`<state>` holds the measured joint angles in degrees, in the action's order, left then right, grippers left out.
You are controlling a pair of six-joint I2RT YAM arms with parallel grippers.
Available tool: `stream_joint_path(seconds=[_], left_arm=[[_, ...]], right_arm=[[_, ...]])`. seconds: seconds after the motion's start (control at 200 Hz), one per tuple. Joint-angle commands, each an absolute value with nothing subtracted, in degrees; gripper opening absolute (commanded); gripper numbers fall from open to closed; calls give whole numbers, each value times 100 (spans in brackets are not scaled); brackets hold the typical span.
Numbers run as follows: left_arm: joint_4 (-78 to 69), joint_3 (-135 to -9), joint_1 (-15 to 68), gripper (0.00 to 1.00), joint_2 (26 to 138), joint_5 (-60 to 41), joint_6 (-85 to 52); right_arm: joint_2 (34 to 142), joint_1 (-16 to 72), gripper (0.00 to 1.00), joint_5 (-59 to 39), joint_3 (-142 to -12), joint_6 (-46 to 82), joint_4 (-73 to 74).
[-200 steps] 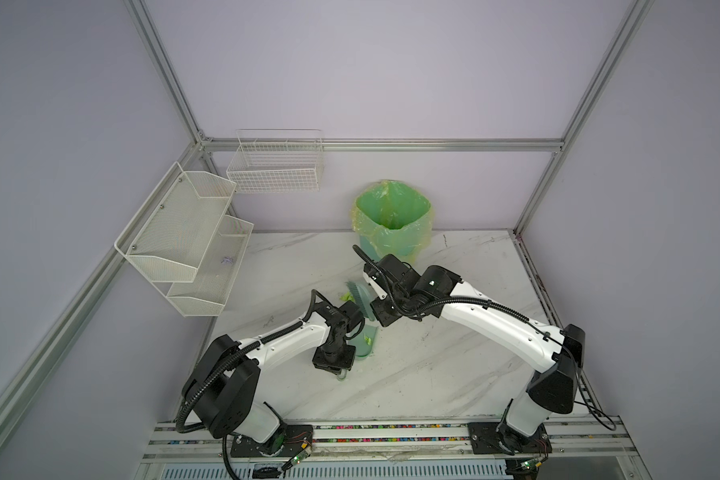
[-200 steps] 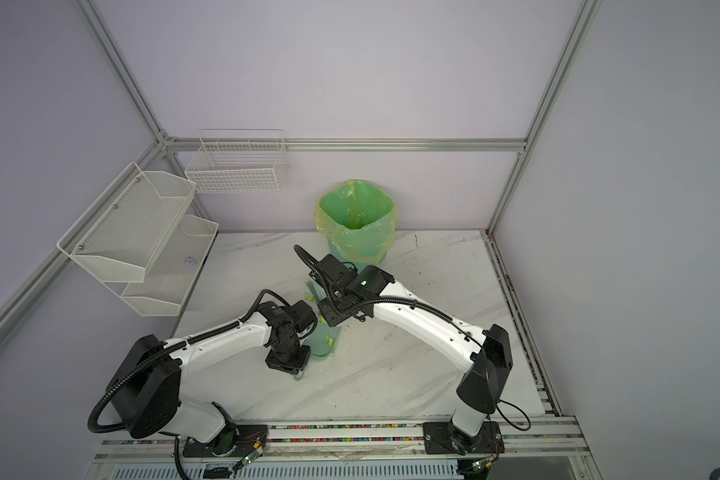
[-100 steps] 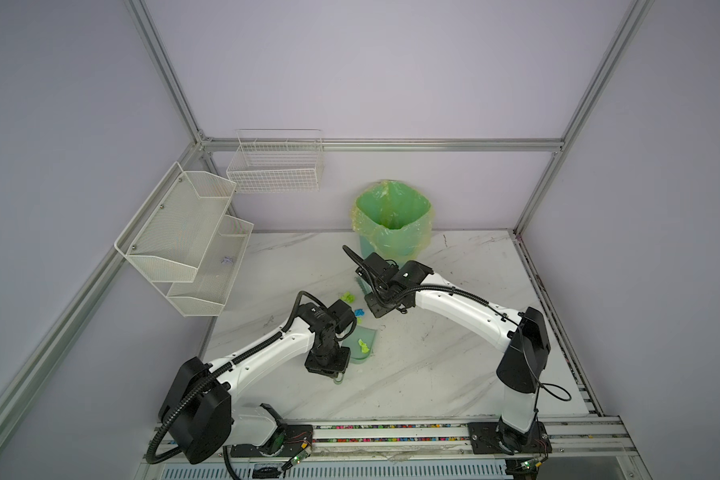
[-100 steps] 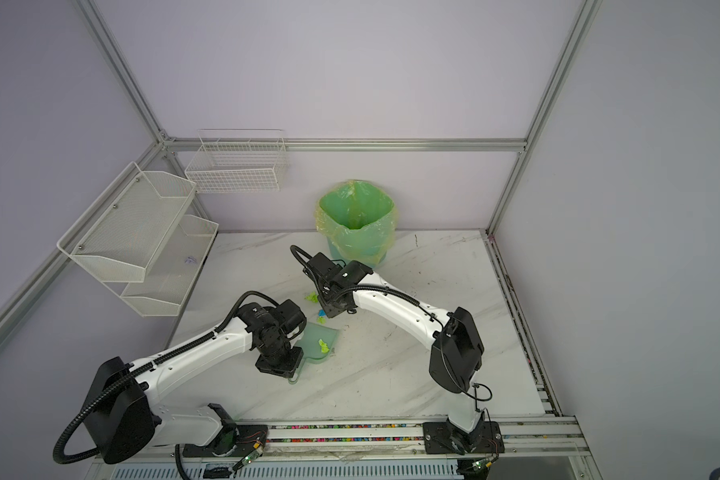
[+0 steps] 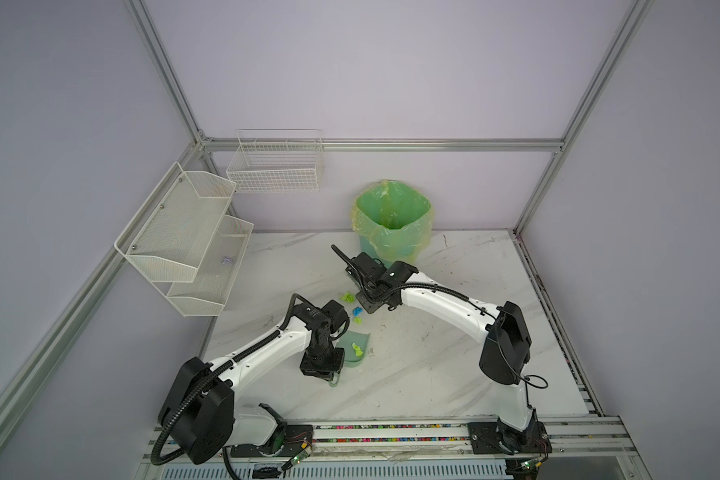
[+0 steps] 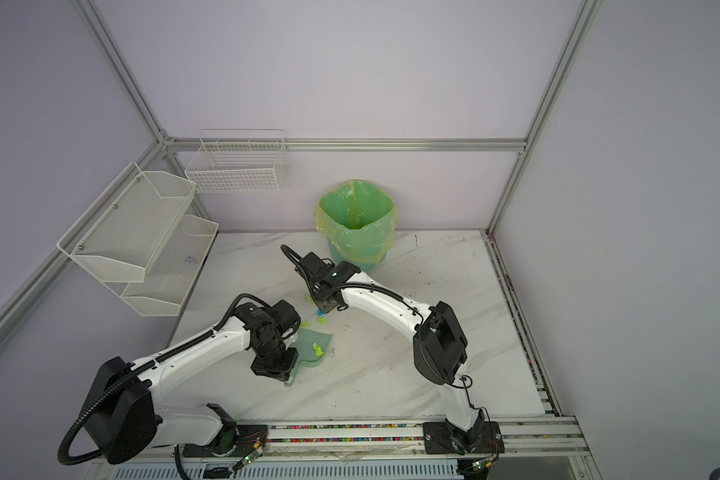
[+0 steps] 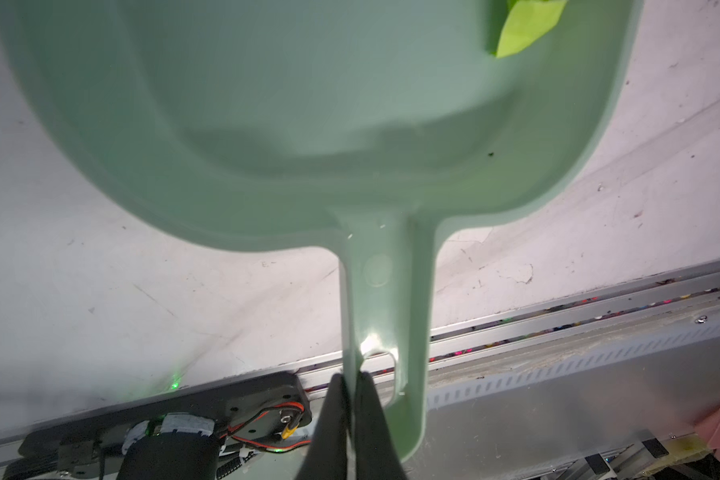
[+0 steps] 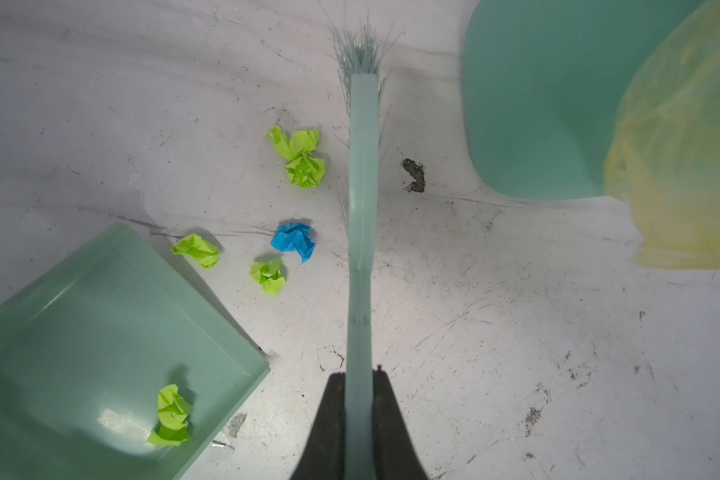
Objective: Sweep away the paper scraps from the table
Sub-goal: 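Sweep the scraps into the dustpan with the right gripper's brush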
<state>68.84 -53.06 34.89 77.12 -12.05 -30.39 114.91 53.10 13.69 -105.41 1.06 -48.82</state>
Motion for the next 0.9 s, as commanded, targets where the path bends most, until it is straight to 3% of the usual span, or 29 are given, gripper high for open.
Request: stream_joint_path(seconds=[0.0,0.615,0.895], left_arm=[[6903,-5178,3413,0,7723,-1267,-2910],[6745,-5511,3120,0,8441,-1158,-2672],[6730,-5528,3120,0,8411,-1099,-2672]], right_arm=[[11241,5424,0,990,-10211,-281,-4652],[9262,5845,0,-680,-8652,182,-4274],[9404,5700,0,208,-8861,642,-4298]])
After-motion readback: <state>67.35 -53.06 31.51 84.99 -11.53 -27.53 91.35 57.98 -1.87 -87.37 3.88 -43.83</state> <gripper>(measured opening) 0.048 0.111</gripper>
